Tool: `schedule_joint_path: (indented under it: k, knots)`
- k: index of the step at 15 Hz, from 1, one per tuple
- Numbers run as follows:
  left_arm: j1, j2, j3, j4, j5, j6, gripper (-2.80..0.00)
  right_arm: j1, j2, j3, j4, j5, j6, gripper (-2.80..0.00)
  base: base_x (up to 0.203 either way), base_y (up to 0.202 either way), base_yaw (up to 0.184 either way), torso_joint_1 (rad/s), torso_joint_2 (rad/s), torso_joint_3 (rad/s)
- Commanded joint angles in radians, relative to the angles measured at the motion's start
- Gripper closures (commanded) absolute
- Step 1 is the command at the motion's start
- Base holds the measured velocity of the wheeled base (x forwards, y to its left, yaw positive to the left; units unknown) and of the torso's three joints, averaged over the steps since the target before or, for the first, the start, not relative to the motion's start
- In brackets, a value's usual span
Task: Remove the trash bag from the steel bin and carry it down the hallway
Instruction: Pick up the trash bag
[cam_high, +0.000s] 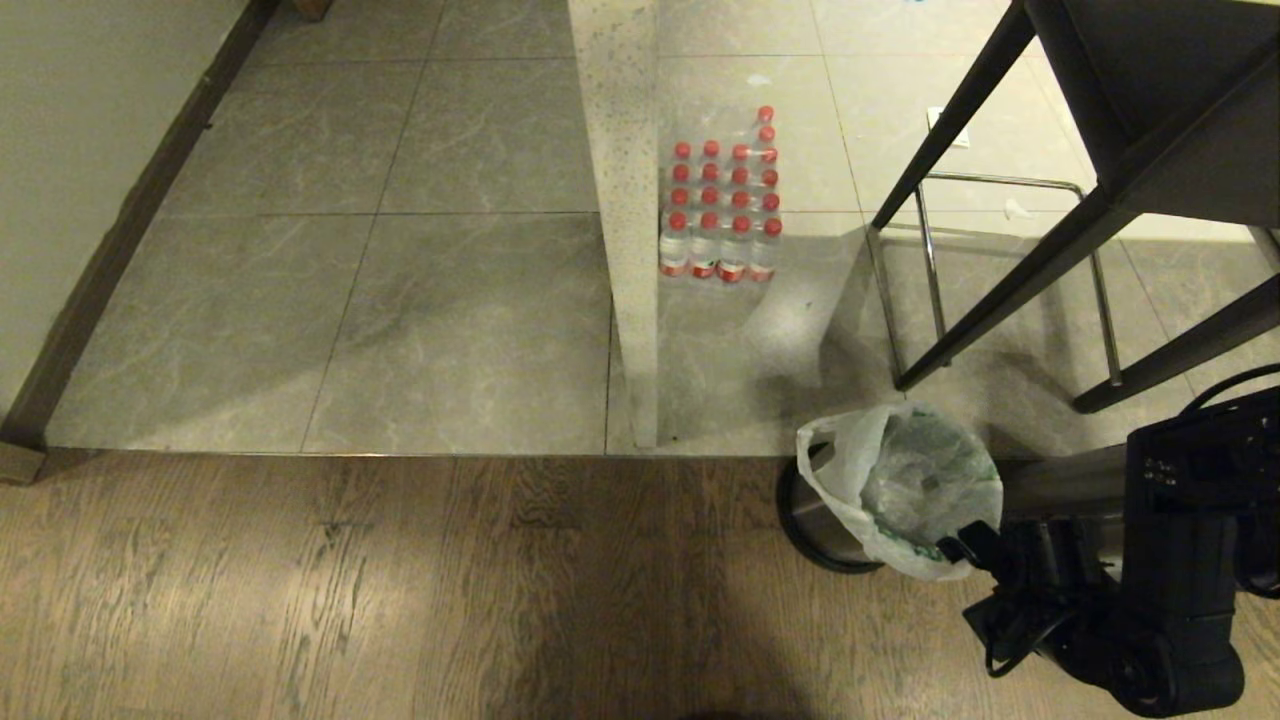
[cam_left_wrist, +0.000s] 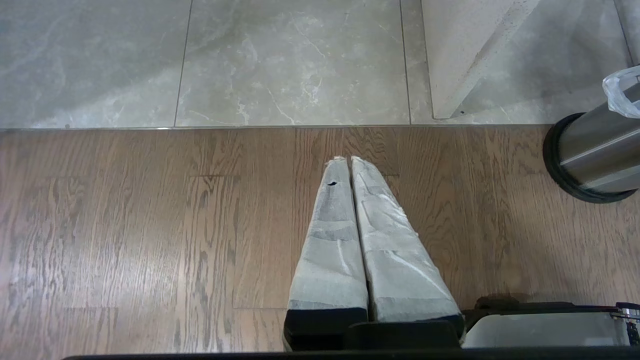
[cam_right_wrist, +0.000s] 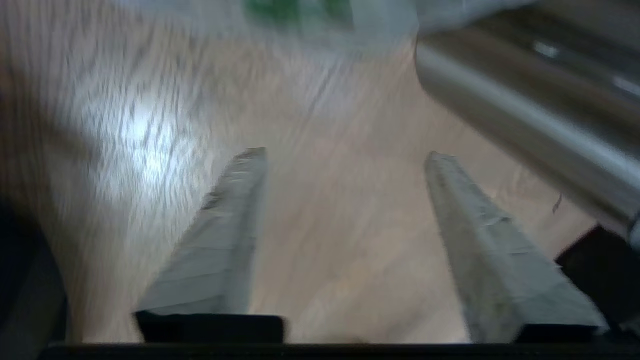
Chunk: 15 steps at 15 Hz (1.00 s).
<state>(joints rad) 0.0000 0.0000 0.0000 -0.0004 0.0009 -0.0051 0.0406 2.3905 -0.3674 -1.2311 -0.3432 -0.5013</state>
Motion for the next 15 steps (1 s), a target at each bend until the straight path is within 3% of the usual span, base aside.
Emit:
schedule_joint_path:
  k: [1,6,9,12,15]
  knots:
    - [0.0,0.0,0.0,-0.001,0.001,-0.001,0.0,0.007,0.051,-0.021,-0.026,0.005,-0.001,-2.8,0.0,0.0,0.0,0.0,0.0,0.0]
    - [0.0,0.002,0.001,0.0,0.001,0.001,0.0,0.005,0.096,-0.09,-0.073,0.058,0.003,-2.8,0.0,0.0,0.0,0.0,0.0,0.0]
    - [0.0,0.0,0.001,0.0,0.001,-0.001,0.0,0.005,0.091,-0.099,-0.073,0.056,0.007,-2.8,0.0,0.0,0.0,0.0,0.0,0.0]
    - [0.0,0.001,0.001,0.0,0.001,0.0,0.0,0.007,0.092,-0.151,-0.07,0.05,0.077,-2.8,0.0,0.0,0.0,0.0,0.0,0.0]
    - [0.0,0.001,0.0,-0.001,0.001,0.0,0.0,0.007,0.102,-0.161,-0.076,0.051,0.076,-2.8,0.0,0.0,0.0,0.0,0.0,0.0]
